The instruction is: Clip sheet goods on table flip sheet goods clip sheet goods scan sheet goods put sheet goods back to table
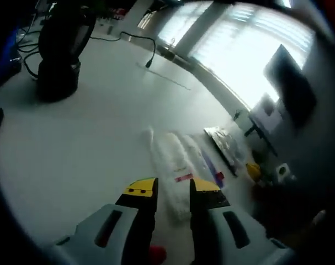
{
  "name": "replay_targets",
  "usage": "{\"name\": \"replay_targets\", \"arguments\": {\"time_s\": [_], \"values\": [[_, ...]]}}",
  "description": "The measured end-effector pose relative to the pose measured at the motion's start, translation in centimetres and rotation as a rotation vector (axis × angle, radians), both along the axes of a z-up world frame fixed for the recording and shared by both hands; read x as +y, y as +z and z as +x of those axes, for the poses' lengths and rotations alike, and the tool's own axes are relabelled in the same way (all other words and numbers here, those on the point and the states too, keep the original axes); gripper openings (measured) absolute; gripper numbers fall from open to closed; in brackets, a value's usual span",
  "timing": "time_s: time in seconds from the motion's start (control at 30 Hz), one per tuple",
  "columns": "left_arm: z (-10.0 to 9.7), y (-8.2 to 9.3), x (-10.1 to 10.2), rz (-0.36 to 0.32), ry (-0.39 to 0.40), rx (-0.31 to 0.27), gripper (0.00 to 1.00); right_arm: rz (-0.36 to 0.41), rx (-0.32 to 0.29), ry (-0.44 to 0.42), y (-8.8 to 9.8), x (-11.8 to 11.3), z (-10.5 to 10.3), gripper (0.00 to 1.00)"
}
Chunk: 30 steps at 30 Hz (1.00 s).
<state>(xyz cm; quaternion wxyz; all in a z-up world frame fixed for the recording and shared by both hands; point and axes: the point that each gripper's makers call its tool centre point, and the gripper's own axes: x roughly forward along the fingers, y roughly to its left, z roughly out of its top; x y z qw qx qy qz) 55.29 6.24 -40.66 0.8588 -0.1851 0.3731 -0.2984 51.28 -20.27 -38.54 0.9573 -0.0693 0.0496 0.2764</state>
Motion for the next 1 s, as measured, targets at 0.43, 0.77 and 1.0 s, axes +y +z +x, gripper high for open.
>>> {"name": "replay_targets", "arguments": {"time_s": [0.43,0.77,1.0], "values": [[-0.9,-0.6,-1.4,0.02,-0.019,0.193,0.21,0.004,-0.007,-0.005,0.1,0.1,-0.1,0.0],[-0.8,-1.3,-2.1,0.148,-0.061,0.271,0.23,-0.012,-0.012,-0.01,-0.1,0.0,0.0,0.0],[-0.4,-1.4,-1.7,0.203,-0.048,0.309,0.22,0.005,-0.015,0.0,0.0,0.0,0.0,0.0]]}}
